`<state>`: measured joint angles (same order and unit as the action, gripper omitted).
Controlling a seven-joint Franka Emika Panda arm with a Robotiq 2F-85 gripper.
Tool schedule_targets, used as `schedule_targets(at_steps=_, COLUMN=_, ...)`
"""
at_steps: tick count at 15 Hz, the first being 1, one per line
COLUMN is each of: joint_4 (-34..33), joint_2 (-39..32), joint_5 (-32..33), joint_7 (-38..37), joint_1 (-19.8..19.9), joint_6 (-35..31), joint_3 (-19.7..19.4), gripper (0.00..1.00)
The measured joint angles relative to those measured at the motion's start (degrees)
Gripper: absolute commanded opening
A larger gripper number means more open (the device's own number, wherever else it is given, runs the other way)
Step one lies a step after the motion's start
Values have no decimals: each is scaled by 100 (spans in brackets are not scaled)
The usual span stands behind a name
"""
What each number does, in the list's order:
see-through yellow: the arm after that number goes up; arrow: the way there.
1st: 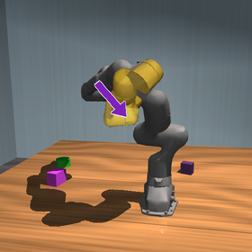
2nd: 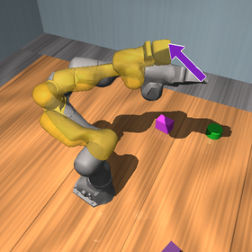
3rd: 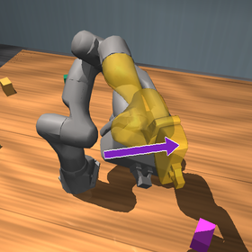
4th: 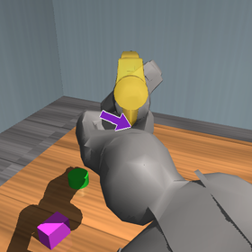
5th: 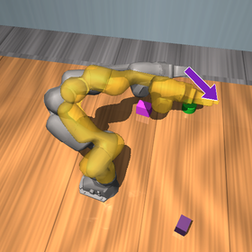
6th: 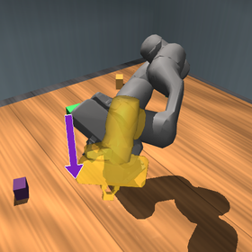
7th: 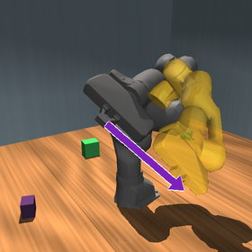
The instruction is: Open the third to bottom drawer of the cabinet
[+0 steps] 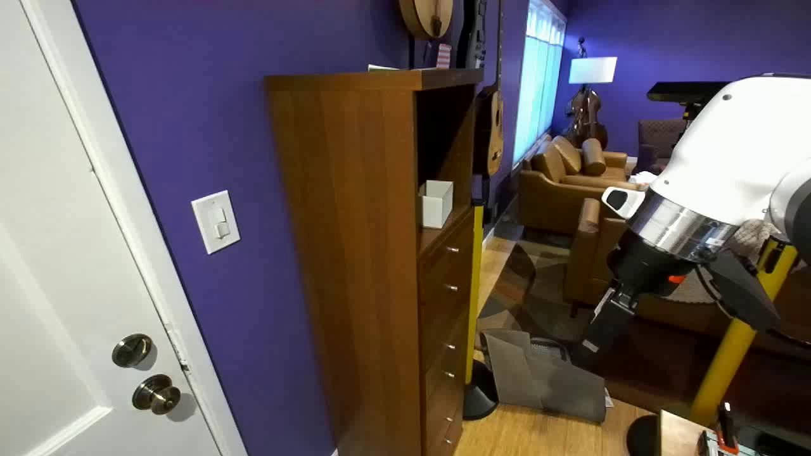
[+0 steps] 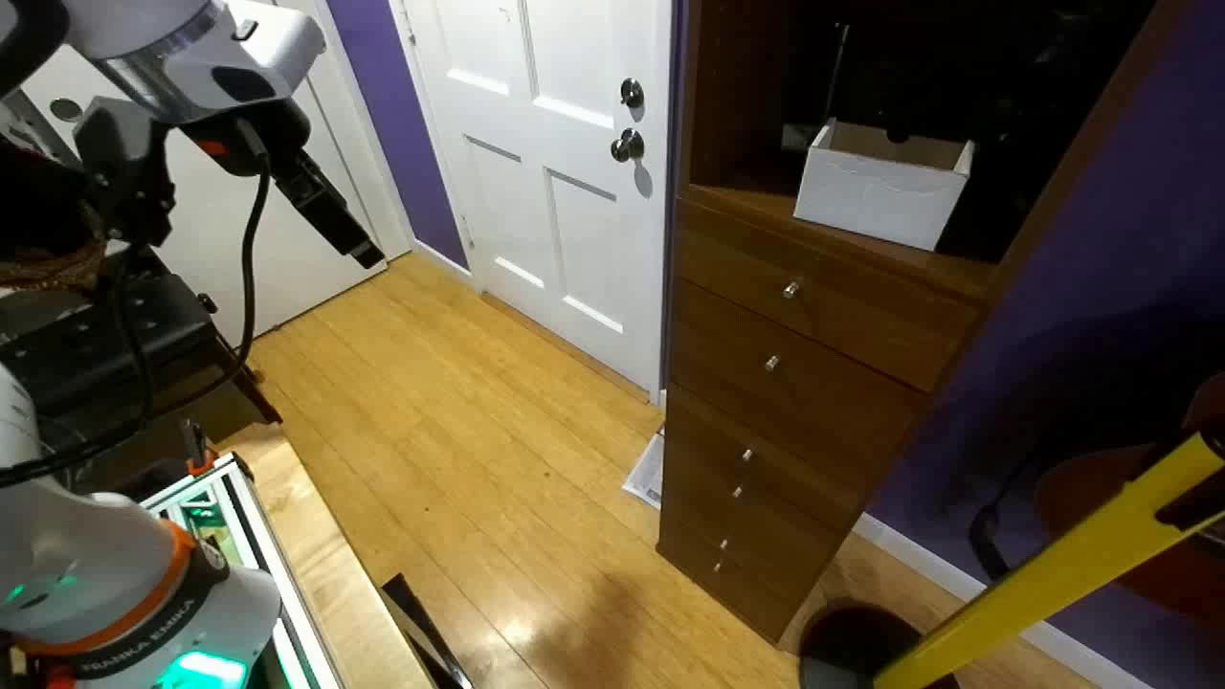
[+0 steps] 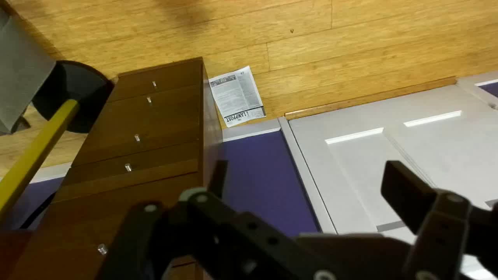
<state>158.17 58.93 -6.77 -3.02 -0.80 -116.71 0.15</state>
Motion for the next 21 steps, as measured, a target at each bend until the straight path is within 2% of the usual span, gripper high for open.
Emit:
schedule_targets(at_steps=7, joint_4=87, joint_2=-52, joint_5=-2, joint_7=-17, joint_1=8, joint_6=-93, joint_3=0, gripper=100)
schedule_targets(at_steps=9, joint_4=55, joint_2=-75, joint_5=-1, joint_7=-116, joint_1=71, joint_6=-464, joint_3=1, gripper=100)
schedule_targets(at_steps=11, joint_4=60, joint_2=-295, joint_5=46, joint_7=-237, joint_1=223, joint_6=-1117, joint_3=2, gripper=100)
schedule_targets(at_steps=16, joint_4=74, joint_2=-1797, joint_5=618, joint_7=-430, joint_1=970, joint_6=-2643, joint_3=68, gripper=100)
schedule_targets(at_steps=18, joint_4=-6, joint_2=-2529, joint_5=1009, joint_7=-620, joint_1=1364, joint_6=-2909, joint_3=188, gripper=100)
schedule_targets(at_steps=21, joint_4=-301, joint_2=-3579, joint_5=1690, joint_7=-884, joint_1=1805, joint_6=-2951, joint_3=310, gripper=100)
